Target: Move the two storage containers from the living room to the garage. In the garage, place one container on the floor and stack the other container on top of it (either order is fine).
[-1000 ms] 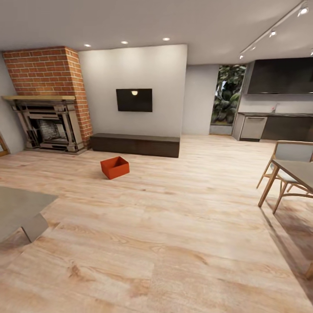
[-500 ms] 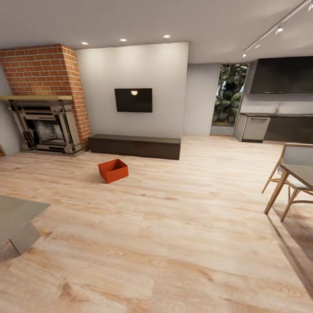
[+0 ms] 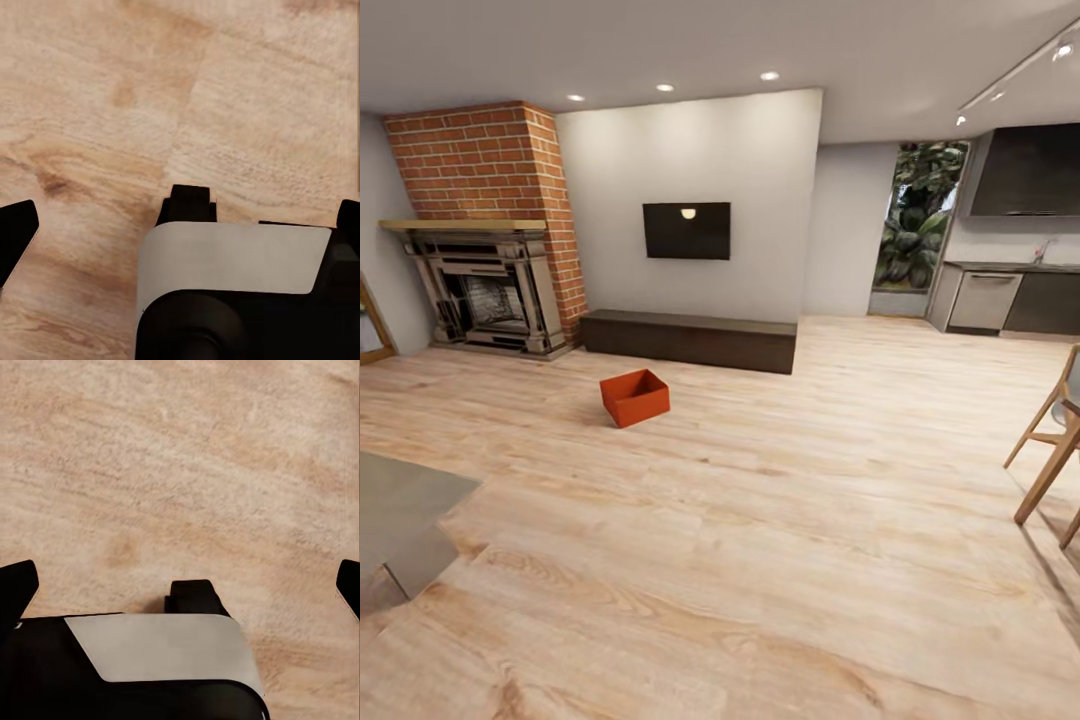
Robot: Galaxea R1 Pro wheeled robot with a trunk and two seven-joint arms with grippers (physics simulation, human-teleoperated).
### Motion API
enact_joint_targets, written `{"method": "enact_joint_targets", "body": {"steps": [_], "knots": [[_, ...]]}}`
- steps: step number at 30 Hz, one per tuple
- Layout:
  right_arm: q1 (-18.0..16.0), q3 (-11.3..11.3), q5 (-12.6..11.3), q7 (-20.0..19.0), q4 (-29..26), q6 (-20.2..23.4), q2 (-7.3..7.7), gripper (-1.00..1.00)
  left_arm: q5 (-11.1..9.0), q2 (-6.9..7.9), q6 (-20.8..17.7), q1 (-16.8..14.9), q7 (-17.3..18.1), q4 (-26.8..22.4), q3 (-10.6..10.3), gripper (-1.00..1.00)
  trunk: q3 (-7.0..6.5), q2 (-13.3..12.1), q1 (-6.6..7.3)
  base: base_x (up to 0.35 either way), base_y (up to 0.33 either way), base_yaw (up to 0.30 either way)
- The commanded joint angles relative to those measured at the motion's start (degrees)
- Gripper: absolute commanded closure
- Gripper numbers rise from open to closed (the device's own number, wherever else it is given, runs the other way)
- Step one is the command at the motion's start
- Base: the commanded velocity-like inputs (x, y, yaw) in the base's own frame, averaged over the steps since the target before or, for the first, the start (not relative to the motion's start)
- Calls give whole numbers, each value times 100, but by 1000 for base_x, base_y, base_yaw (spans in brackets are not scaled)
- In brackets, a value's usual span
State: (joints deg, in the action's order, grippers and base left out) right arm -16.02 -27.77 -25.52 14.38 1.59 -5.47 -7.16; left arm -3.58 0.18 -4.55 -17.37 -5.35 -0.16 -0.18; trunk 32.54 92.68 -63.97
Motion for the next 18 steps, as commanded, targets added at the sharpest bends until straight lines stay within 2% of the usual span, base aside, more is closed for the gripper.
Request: {"method": "enact_joint_targets", "body": {"steps": [1, 12, 18], "knots": [[-6, -47, -59, 4, 17, -33, -5, -100, -37, 0, -20, -3, -10, -2, -4, -100, 6, 3, -3, 323, 0, 9], [-6, -47, -59, 6, 17, -33, -5, -100, -37, 3, -20, -5, -10, -2, -5, -100, 6, 3, -3, 323, 0, 6], [-6, -45, -58, 4, 17, -41, 0, -100, -37, 2, -20, -4, -10, -2, -3, -100, 6, 3, -3, 323, 0, 197]]}}
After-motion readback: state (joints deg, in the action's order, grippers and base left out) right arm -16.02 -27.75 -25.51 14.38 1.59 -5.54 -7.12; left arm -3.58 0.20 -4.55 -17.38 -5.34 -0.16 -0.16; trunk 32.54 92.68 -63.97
